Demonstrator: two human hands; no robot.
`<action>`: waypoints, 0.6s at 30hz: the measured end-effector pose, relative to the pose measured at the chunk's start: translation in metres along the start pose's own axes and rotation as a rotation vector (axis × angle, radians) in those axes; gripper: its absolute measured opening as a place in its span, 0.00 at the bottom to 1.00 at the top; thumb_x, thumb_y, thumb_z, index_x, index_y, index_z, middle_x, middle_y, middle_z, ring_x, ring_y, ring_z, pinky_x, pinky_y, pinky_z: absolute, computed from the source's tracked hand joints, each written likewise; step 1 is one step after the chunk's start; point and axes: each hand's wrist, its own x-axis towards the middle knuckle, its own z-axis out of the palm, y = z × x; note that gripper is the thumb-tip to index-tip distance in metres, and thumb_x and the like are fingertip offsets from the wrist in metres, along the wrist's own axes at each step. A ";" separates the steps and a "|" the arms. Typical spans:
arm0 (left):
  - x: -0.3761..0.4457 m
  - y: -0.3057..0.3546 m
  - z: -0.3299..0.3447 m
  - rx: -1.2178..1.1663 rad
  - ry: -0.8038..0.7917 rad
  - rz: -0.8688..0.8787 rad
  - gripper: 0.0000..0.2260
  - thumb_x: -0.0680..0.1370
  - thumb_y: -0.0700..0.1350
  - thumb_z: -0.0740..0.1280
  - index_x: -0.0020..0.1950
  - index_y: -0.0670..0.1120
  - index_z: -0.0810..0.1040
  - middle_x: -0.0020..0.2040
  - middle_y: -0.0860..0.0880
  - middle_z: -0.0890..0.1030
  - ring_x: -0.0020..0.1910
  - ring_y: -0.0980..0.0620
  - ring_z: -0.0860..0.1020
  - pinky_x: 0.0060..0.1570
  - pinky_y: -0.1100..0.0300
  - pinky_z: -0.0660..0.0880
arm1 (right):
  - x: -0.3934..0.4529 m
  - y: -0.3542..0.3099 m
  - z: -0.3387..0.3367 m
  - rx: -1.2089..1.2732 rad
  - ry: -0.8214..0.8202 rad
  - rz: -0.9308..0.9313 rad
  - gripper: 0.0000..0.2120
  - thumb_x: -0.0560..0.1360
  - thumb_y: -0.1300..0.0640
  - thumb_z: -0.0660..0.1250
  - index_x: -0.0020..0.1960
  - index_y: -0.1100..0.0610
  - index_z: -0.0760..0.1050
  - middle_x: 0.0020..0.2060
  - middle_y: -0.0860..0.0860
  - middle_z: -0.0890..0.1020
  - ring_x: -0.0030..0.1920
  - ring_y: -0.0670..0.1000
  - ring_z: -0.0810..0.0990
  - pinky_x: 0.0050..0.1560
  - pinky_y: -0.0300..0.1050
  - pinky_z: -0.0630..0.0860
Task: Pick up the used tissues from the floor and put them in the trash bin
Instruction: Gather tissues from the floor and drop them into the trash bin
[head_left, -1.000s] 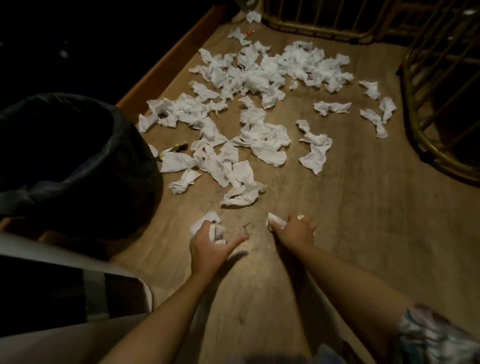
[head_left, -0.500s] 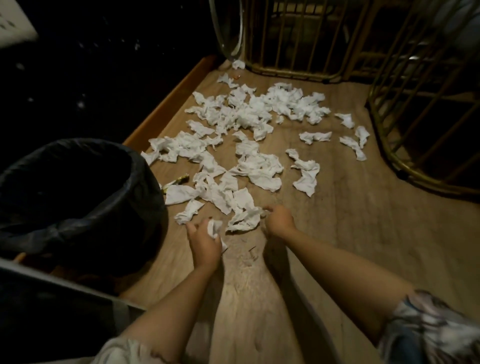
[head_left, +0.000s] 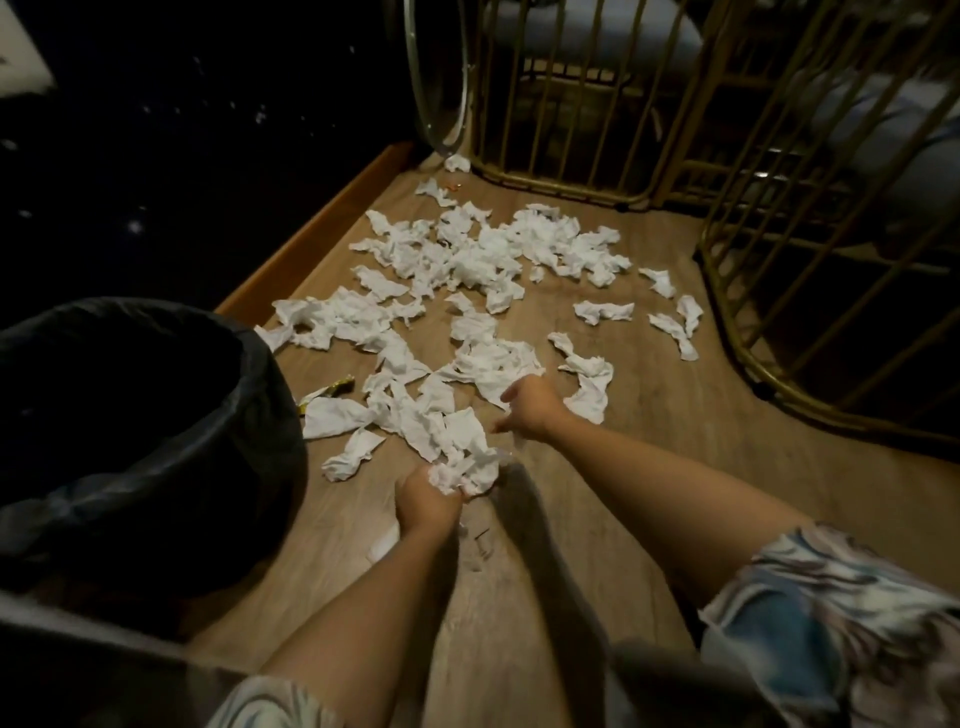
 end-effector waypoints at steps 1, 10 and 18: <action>0.004 0.000 -0.007 0.074 -0.032 0.063 0.04 0.75 0.38 0.70 0.49 0.43 0.79 0.49 0.45 0.82 0.40 0.53 0.76 0.32 0.66 0.69 | 0.008 0.003 0.012 -0.047 0.007 -0.011 0.25 0.69 0.50 0.76 0.62 0.61 0.77 0.55 0.57 0.81 0.54 0.54 0.81 0.56 0.50 0.79; 0.085 -0.024 -0.060 0.705 -0.239 0.211 0.09 0.74 0.39 0.70 0.53 0.46 0.77 0.57 0.46 0.79 0.56 0.46 0.76 0.53 0.59 0.71 | 0.067 0.028 0.065 -0.532 -0.105 -0.492 0.48 0.63 0.19 0.55 0.65 0.56 0.71 0.67 0.59 0.70 0.61 0.58 0.73 0.58 0.54 0.75; 0.082 -0.064 -0.028 0.750 -0.464 0.005 0.34 0.57 0.55 0.82 0.59 0.55 0.73 0.59 0.53 0.75 0.57 0.51 0.73 0.58 0.55 0.73 | 0.107 0.068 0.074 -0.608 -0.395 -0.637 0.52 0.60 0.22 0.64 0.73 0.53 0.57 0.73 0.55 0.58 0.66 0.58 0.69 0.63 0.55 0.74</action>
